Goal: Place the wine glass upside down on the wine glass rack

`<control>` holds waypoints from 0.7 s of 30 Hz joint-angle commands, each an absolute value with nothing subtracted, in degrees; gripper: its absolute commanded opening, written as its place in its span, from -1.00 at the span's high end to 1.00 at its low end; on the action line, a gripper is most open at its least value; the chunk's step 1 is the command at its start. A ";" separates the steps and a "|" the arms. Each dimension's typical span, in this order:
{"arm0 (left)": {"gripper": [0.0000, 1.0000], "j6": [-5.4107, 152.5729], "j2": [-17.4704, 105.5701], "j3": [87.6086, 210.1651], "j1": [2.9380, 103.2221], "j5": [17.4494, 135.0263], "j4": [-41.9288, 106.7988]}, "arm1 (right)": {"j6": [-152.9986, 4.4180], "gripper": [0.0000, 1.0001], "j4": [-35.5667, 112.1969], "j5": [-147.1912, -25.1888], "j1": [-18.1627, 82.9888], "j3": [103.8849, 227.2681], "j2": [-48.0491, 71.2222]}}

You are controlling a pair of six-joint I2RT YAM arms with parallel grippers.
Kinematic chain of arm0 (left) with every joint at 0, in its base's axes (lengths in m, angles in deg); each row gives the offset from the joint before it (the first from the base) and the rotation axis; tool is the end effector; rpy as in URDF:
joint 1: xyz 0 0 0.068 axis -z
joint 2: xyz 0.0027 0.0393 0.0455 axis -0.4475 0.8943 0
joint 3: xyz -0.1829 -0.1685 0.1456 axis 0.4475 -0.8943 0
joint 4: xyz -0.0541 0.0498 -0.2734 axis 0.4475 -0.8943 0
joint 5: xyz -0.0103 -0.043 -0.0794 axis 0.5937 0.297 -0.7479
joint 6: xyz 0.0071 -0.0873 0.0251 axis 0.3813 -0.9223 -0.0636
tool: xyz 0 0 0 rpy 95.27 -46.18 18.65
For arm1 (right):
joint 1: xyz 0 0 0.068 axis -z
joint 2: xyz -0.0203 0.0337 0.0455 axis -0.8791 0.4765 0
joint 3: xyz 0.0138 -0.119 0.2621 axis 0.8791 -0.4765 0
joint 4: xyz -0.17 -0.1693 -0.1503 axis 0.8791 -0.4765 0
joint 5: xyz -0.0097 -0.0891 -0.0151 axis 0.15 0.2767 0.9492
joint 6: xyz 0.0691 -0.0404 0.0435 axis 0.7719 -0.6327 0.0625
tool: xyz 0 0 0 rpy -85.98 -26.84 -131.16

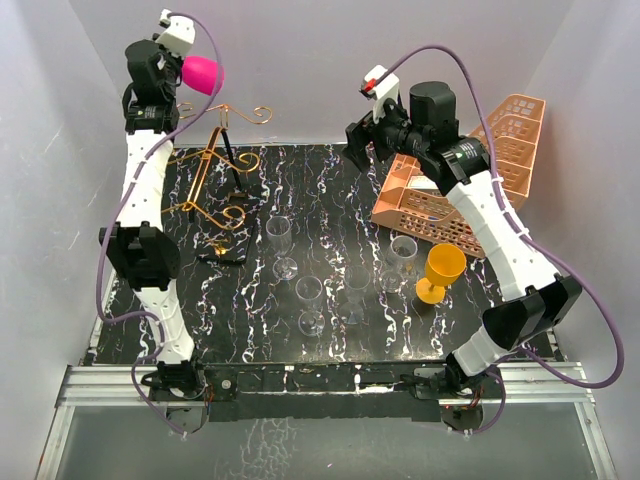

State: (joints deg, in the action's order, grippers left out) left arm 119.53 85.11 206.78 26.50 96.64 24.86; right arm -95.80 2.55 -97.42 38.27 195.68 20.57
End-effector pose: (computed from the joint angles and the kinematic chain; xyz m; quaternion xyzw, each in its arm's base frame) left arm 0.5433 0.0179 0.5071 0.1157 0.6461 0.2887 0.6970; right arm 0.3603 0.1836 0.4700 -0.3521 0.7370 0.1764 0.5493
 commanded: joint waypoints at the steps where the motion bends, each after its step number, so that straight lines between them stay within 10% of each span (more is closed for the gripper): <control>1: 1.00 128.40 84.84 206.49 28.57 91.10 29.19 | -96.22 -0.75 5.07 -99.08 38.70 195.47 19.99; 21: 1.00 149.34 82.20 196.08 30.90 83.68 28.60 | -95.57 -0.77 5.94 -101.84 40.02 193.17 18.41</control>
